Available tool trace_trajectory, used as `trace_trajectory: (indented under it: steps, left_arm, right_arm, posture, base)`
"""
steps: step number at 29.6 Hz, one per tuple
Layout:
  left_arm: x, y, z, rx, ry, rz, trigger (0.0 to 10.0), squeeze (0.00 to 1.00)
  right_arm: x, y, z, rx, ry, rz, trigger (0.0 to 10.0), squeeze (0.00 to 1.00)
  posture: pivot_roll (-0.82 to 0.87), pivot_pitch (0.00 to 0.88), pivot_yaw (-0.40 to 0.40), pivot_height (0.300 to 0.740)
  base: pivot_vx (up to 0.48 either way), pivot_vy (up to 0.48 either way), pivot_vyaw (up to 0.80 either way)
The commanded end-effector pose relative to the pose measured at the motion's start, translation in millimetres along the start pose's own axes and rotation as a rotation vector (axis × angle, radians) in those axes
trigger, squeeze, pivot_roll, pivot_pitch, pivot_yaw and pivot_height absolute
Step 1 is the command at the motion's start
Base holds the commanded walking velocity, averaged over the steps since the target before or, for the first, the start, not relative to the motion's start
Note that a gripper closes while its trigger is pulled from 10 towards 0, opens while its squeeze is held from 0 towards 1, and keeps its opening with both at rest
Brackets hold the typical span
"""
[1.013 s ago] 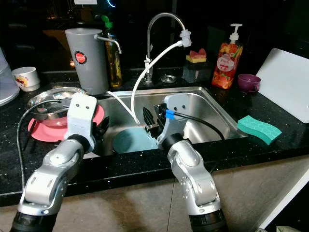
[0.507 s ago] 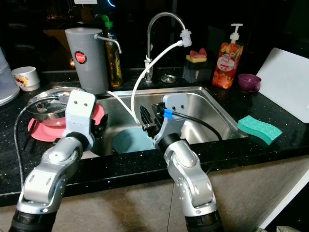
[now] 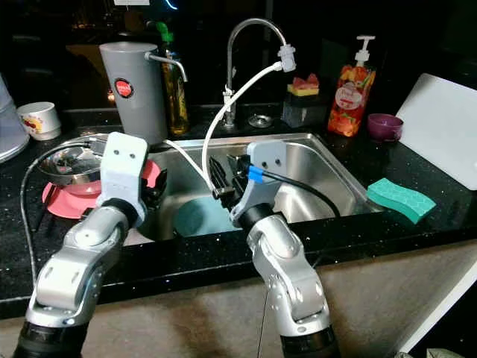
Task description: Kitchen organization
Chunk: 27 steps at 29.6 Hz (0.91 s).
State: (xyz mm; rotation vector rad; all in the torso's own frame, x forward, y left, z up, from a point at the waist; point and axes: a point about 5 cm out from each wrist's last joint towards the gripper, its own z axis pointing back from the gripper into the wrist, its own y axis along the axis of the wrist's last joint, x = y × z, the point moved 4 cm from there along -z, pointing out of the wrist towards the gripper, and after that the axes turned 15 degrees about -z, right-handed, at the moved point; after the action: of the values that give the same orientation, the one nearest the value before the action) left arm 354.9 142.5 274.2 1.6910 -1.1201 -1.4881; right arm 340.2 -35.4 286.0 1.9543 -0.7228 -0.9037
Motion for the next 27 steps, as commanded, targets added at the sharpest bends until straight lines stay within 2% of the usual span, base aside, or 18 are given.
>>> trace_trajectory:
  steps: [1, 11, 17, 27]
  left_arm:
    - [6.3, -0.7, 0.5, -0.004, -0.018, -0.007, 10.0, 0.00]
    - [11.3, -0.6, -0.7, -0.003, -0.033, -0.002, 10.0, 0.00]
    - [10.3, -2.7, -0.3, -0.007, -0.031, -0.008, 10.0, 0.00]
    - [13.5, -2.9, 0.9, -0.008, -0.032, 0.006, 10.0, 0.00]
  right_arm:
    - [-1.4, 2.7, 1.1, 0.011, 0.002, 0.002, 10.0, 0.00]
    - [5.7, 2.4, 6.6, 0.004, -0.021, 0.013, 10.0, 0.00]
    - [0.1, 2.3, 2.7, 0.007, -0.004, 0.009, 10.0, 0.00]
    - [3.2, 3.1, 5.4, 0.001, -0.014, 0.013, 10.0, 0.00]
  posture:
    - [0.18, 0.085, -0.033, 0.740]
    - [0.18, 0.082, -0.028, 0.740]
    - [0.17, 0.078, -0.033, 0.740]
    - [0.16, 0.090, -0.040, 0.740]
  base:
    - [0.000, 0.000, 0.00]
    - [0.000, 0.000, 0.00]
    - [0.000, 0.000, 0.00]
    - [0.000, 0.000, 0.00]
